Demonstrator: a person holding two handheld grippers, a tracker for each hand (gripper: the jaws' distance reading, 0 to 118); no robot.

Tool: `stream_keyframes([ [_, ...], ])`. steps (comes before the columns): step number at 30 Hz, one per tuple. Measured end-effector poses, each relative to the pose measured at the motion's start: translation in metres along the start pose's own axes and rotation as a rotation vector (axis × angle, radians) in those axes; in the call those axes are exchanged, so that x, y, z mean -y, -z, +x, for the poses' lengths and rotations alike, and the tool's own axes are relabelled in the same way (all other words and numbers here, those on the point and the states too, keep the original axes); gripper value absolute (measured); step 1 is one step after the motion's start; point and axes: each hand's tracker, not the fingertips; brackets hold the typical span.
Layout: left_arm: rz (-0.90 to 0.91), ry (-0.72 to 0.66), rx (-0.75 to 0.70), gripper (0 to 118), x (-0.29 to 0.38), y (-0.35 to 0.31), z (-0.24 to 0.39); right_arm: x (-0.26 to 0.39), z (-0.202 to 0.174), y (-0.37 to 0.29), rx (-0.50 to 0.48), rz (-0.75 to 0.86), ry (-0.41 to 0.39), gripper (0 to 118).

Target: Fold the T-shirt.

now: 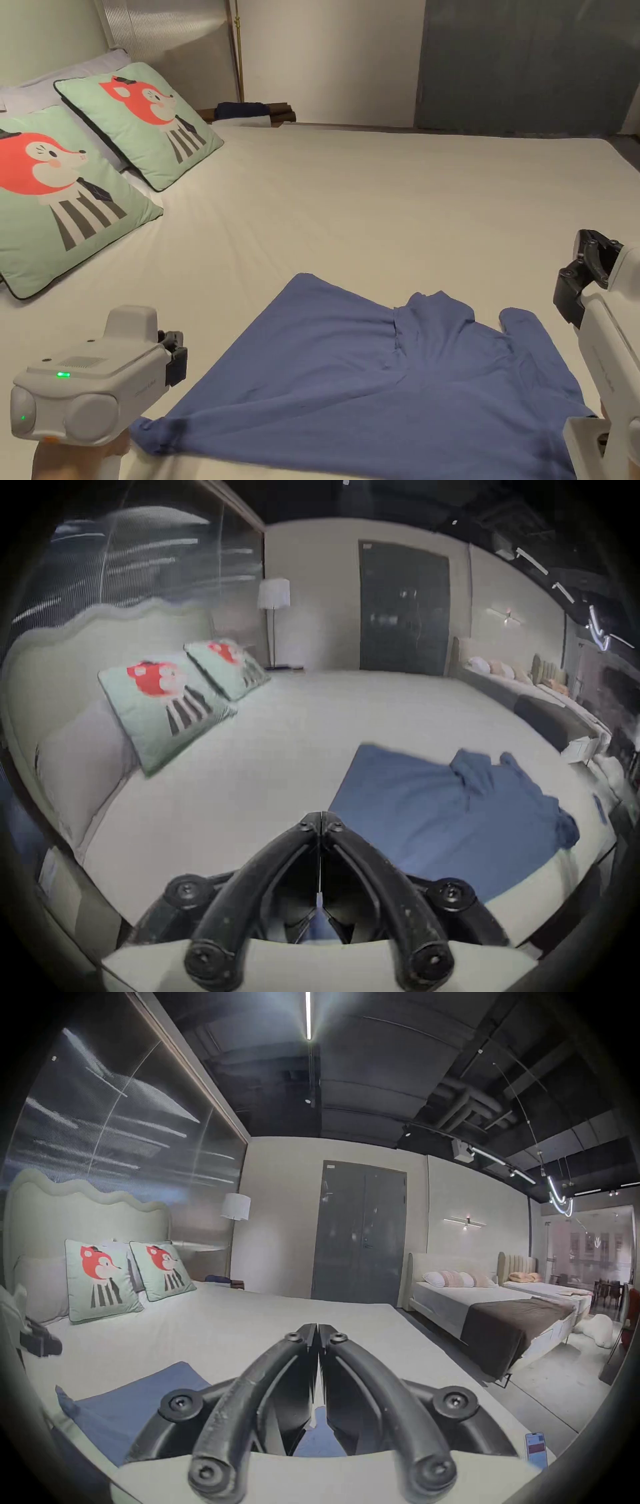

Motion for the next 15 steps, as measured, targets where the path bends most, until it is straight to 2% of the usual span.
stream_keyframes([
  [1, -0.046, 0.0, -0.005, 0, 0.007, 0.003, -0.004, 0.001, -0.002, 0.001, -0.006, -0.004, 0.0, 0],
  [2, -0.074, -0.028, -0.014, 7, 0.015, 0.006, -0.01, 0.002, -0.004, 0.002, -0.011, -0.009, -0.002, 0],
  [3, -0.105, -0.045, -0.018, 22, 0.022, 0.01, -0.014, 0.003, -0.006, 0.003, -0.015, -0.013, -0.003, 0],
  [4, -0.148, -0.064, -0.021, 52, 0.027, 0.015, -0.022, 0.005, -0.008, 0.005, -0.021, -0.018, -0.005, 0],
  [5, -0.16, -0.107, -0.037, 77, 0.034, 0.019, -0.028, 0.006, -0.01, 0.006, -0.026, -0.024, -0.008, 0],
  [6, -0.172, -0.139, -0.052, 96, 0.041, 0.024, -0.032, 0.007, -0.012, 0.008, -0.032, -0.031, -0.009, 0],
  [7, -0.198, -0.157, -0.064, 107, 0.046, 0.029, -0.036, 0.008, -0.013, 0.009, -0.037, -0.038, -0.012, 0],
  [9, -0.217, -0.144, -0.064, 104, 0.051, 0.031, -0.037, 0.011, -0.016, 0.012, -0.042, -0.048, -0.014, 0],
  [11, -0.247, -0.134, -0.077, 94, 0.058, 0.04, -0.036, 0.013, -0.018, 0.014, -0.048, -0.059, -0.014, 0],
  [12, -0.253, -0.133, -0.08, 82, 0.058, 0.042, -0.037, 0.015, -0.019, 0.015, -0.05, -0.065, -0.015, 0],
  [13, -0.255, -0.134, -0.08, 58, 0.061, 0.046, -0.037, 0.016, -0.02, 0.016, -0.052, -0.07, -0.018, 0],
  [14, -0.262, -0.134, -0.08, 40, 0.065, 0.051, -0.036, 0.017, -0.021, 0.016, -0.052, -0.075, -0.019, 0],
  [15, -0.277, -0.137, -0.085, 29, 0.068, 0.055, -0.034, 0.018, -0.021, 0.018, -0.053, -0.081, -0.019, 0],
])
